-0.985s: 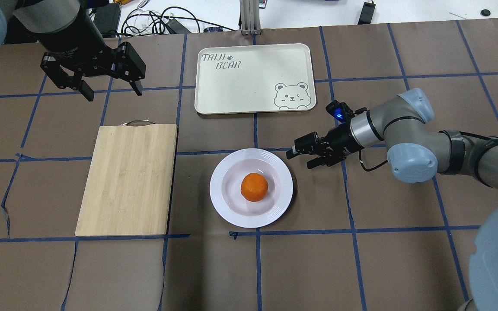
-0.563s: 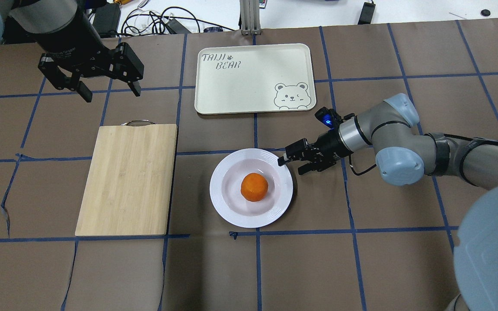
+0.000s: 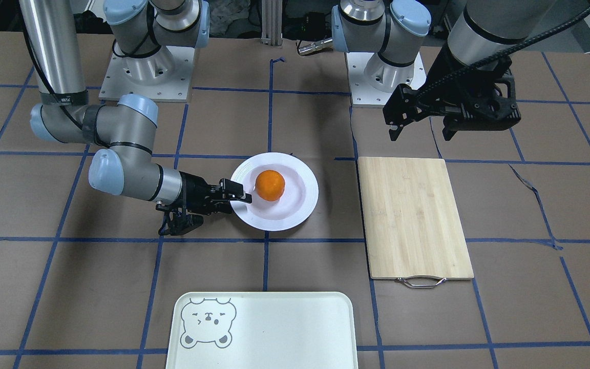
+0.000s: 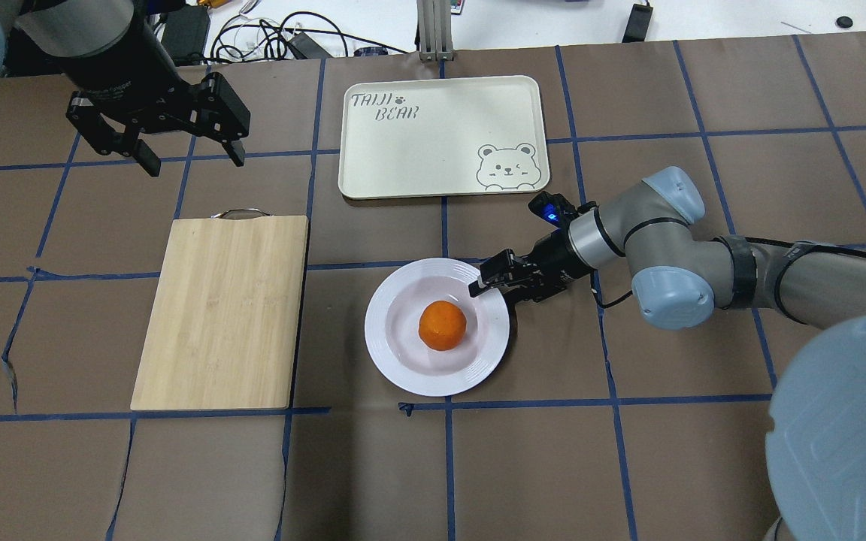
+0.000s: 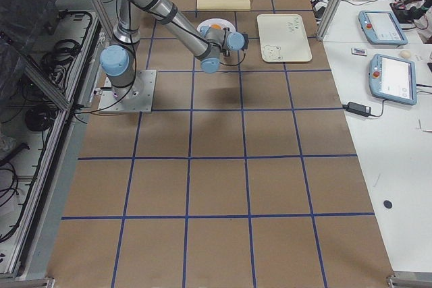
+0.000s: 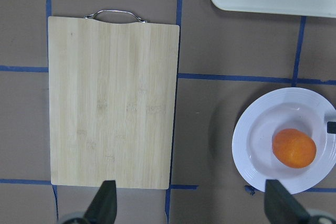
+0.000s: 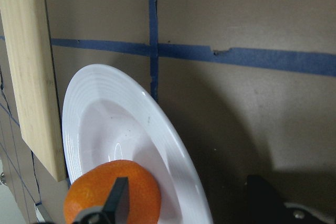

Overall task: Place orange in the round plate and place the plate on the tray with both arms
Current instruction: 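Move the right gripper to the plate rim and grip the rim, then slide the plate with the right gripper onto the cream bear tray, then adjust the plate on the tray and release it with the right gripper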

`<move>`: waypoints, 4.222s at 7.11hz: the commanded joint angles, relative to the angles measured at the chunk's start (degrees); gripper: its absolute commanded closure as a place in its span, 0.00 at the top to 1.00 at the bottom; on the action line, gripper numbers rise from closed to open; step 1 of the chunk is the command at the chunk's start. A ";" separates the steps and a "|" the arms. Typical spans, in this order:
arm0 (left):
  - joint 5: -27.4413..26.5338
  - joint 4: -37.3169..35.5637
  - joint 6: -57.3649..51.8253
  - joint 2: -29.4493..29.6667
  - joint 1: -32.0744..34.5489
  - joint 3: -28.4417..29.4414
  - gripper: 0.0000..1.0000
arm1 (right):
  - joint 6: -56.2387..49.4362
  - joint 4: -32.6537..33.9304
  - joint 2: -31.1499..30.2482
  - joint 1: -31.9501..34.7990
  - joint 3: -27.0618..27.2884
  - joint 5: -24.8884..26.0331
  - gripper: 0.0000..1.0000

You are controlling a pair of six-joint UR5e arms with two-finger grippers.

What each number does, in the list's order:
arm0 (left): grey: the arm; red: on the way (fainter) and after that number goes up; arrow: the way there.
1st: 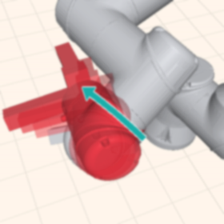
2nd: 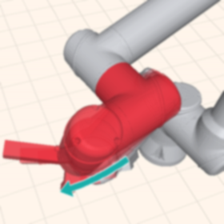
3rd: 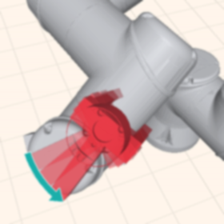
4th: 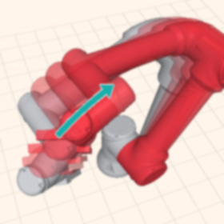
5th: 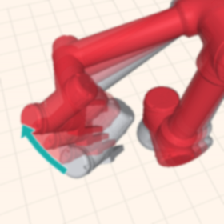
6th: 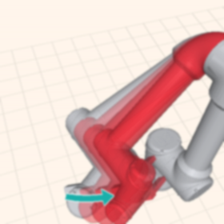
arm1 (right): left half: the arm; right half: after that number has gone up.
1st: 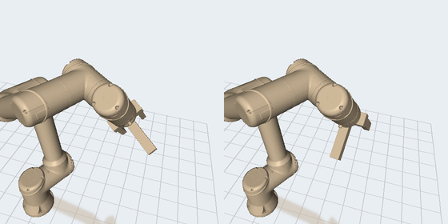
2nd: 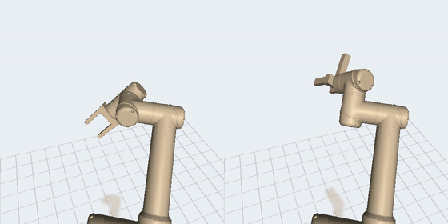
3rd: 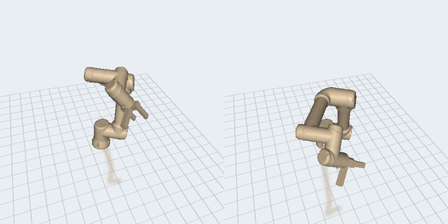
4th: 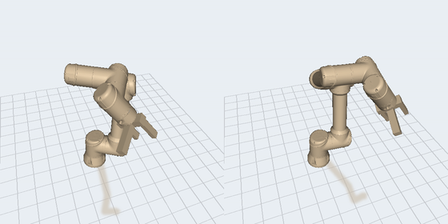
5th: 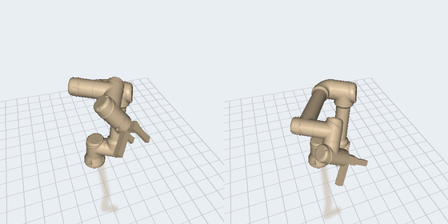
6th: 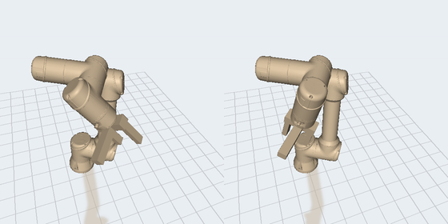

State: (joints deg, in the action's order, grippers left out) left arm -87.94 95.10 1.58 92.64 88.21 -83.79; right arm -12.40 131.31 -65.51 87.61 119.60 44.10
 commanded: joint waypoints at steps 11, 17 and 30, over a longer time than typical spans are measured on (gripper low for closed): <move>-0.30 0.00 -0.18 0.00 -0.06 0.03 1.00 | -0.78 1.31 -0.67 0.81 -1.03 1.86 0.00; -0.30 0.00 -0.18 0.00 -0.06 0.03 1.00 | 4.53 8.36 1.85 0.81 -15.94 3.54 0.00; -0.21 0.00 -0.18 0.00 -0.06 0.03 1.00 | 16.52 4.22 25.16 0.46 -46.38 4.22 0.00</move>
State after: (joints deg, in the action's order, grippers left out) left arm -88.16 95.10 1.34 92.64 88.15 -83.76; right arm 3.70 135.53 -40.77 88.20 74.31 46.95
